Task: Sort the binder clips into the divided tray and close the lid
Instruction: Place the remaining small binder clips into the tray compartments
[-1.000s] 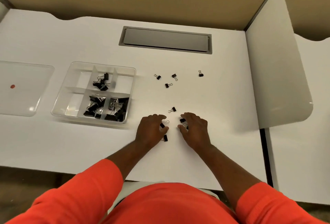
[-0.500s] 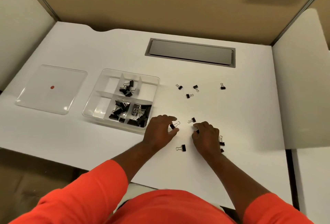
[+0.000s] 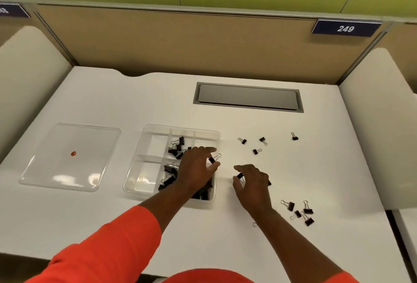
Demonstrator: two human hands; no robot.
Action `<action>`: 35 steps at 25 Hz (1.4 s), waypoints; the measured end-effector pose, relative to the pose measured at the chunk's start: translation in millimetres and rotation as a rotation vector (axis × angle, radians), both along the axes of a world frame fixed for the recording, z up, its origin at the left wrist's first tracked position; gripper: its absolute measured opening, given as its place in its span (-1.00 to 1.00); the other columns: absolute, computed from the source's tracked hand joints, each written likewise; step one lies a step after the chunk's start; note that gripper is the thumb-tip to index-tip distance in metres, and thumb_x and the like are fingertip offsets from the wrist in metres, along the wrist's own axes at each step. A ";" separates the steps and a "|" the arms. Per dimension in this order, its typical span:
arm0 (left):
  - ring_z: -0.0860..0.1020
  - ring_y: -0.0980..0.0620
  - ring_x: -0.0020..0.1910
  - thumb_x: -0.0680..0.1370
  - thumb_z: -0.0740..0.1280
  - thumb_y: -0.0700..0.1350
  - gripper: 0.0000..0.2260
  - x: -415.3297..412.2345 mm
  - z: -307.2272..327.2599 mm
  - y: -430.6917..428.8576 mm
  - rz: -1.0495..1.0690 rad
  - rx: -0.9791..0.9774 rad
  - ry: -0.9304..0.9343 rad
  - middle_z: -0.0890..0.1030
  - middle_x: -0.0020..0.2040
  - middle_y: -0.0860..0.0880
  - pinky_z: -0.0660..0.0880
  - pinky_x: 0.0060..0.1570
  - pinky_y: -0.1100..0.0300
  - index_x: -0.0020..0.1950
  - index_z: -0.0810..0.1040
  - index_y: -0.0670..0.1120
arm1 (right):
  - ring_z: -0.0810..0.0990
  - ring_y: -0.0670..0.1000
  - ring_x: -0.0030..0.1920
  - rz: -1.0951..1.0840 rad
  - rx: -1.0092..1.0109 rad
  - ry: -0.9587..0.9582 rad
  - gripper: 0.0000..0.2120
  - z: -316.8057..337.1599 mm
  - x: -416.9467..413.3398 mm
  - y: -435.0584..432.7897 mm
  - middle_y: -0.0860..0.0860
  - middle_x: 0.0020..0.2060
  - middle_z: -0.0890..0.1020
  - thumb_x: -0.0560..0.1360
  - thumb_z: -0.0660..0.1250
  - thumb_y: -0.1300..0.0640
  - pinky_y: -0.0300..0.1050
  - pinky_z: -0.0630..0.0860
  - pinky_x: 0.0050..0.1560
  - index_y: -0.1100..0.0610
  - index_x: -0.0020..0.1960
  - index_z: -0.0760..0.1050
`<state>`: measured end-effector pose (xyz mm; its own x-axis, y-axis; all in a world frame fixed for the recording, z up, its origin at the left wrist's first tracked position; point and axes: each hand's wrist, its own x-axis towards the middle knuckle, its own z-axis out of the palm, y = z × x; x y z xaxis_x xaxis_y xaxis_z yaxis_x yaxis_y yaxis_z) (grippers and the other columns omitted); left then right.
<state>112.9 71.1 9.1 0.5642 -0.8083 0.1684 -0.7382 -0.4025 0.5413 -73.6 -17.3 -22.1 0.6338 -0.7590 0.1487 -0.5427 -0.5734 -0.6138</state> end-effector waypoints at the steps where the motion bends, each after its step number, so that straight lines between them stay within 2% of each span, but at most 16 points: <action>1: 0.58 0.07 -0.04 0.42 0.46 0.13 -0.62 11.6 -2.4 1.4 -0.002 0.002 0.002 0.65 -0.07 0.13 0.44 0.13 0.09 0.20 0.60 0.07 | 0.59 -0.08 0.06 -0.004 0.009 0.000 -0.69 2.0 13.3 3.6 -0.15 0.05 0.61 0.45 0.44 0.17 -0.16 0.24 0.16 -0.03 0.17 0.57; 7: 0.56 0.11 0.01 0.40 0.51 0.13 -0.58 60.4 -16.4 5.5 0.000 -0.023 0.087 0.65 -0.02 0.16 0.43 0.17 0.07 0.23 0.59 0.10 | 0.58 -0.10 0.08 -0.020 0.002 0.019 -0.71 6.0 73.8 17.9 -0.14 0.08 0.61 0.51 0.39 0.11 -0.19 0.20 0.17 -0.04 0.22 0.55; 11: 0.56 0.12 0.12 0.36 0.51 0.21 -0.49 84.8 -28.2 7.3 -0.048 -0.056 0.138 0.64 0.13 0.11 0.47 0.20 0.09 0.25 0.56 0.07 | 0.58 -0.08 0.10 -0.064 0.011 0.018 -0.70 6.9 101.0 21.9 -0.13 0.09 0.61 0.51 0.39 0.12 -0.17 0.22 0.18 -0.03 0.23 0.56; 13: 0.50 0.08 0.27 0.38 0.49 0.23 -0.44 92.6 -32.3 12.7 -0.082 -0.035 0.112 0.59 0.25 0.08 0.37 0.33 0.09 0.31 0.53 0.04 | 0.58 -0.07 0.10 -0.060 0.011 0.024 -0.70 5.9 109.4 22.5 -0.12 0.09 0.61 0.51 0.39 0.11 -0.15 0.22 0.19 -0.02 0.23 0.56; 16: 0.33 0.05 0.46 0.42 0.47 0.22 -0.39 98.6 -35.8 24.2 -0.113 0.014 0.099 0.48 0.41 0.04 0.16 0.49 -0.05 0.40 0.47 0.01 | 0.56 -0.08 0.13 -0.051 0.023 0.024 -0.71 7.2 121.7 22.8 -0.12 0.11 0.61 0.53 0.39 0.10 -0.17 0.20 0.23 -0.01 0.24 0.55; 21: 0.26 0.05 0.51 0.42 0.46 0.24 -0.36 98.8 -35.8 35.9 -0.120 0.027 0.099 0.42 0.46 0.03 0.09 0.52 -0.07 0.42 0.44 0.01 | 0.54 -0.05 0.17 -0.056 -0.020 0.055 -0.64 13.7 135.9 22.8 -0.10 0.16 0.59 0.53 0.38 0.04 -0.12 0.21 0.26 -0.01 0.32 0.49; 24: 0.24 0.04 0.52 0.42 0.44 0.26 -0.35 94.9 -32.2 41.6 -0.146 0.033 0.086 0.41 0.47 0.03 0.09 0.52 -0.09 0.42 0.41 0.01 | 0.47 -0.05 0.28 -0.067 -0.052 0.077 -0.55 16.5 128.6 26.4 -0.09 0.29 0.53 0.52 0.39 0.00 -0.12 0.19 0.31 -0.01 0.38 0.42; 28: 0.22 0.04 0.53 0.43 0.43 0.27 -0.34 83.6 -23.9 45.3 -0.195 0.039 0.059 0.40 0.48 0.02 0.09 0.51 -0.12 0.43 0.41 0.01 | 0.37 -0.02 0.45 -0.092 -0.070 0.095 -0.44 17.3 99.6 40.0 -0.01 0.45 0.43 0.50 0.41 -0.03 0.03 0.23 0.44 0.04 0.46 0.36; 35: 0.18 0.04 0.55 0.42 0.36 0.37 -0.28 23.0 -18.0 52.8 -0.303 0.053 0.042 0.35 0.51 0.02 0.10 0.51 -0.14 0.46 0.38 0.01 | 0.30 -0.01 0.50 -0.141 -0.084 0.161 -0.37 14.3 25.5 71.3 0.01 0.52 0.34 0.53 0.35 -0.16 0.11 0.25 0.46 0.08 0.50 0.31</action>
